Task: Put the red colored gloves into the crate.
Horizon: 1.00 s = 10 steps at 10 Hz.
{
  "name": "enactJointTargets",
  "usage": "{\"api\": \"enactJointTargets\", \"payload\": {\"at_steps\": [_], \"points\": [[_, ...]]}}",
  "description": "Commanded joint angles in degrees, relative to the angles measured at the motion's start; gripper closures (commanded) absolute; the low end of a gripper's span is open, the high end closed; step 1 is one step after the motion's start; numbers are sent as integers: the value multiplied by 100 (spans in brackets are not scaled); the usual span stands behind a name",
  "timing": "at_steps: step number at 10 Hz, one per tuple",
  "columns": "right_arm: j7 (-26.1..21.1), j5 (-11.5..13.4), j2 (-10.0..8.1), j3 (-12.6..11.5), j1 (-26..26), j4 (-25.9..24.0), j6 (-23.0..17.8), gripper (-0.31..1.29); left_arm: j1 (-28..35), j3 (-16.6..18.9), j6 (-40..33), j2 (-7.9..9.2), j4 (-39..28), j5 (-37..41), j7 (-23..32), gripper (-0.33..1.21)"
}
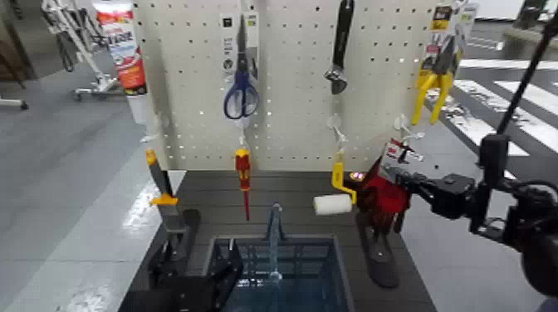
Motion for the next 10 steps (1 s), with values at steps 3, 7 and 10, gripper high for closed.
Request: {"api": "enactJointTargets", "payload": {"at_steps": [3,7,10], "points": [[189,156,-29,-156,60,-390,223,124,0,0,21,-1,0,9,-25,12],[330,314,-55,-596,421,-1261,654,124,9,9,21,-1,0,17,-34,12],[356,314,50,-631,561,-1428,680,124,17,27,30,-1,0,35,-34,12]]}}
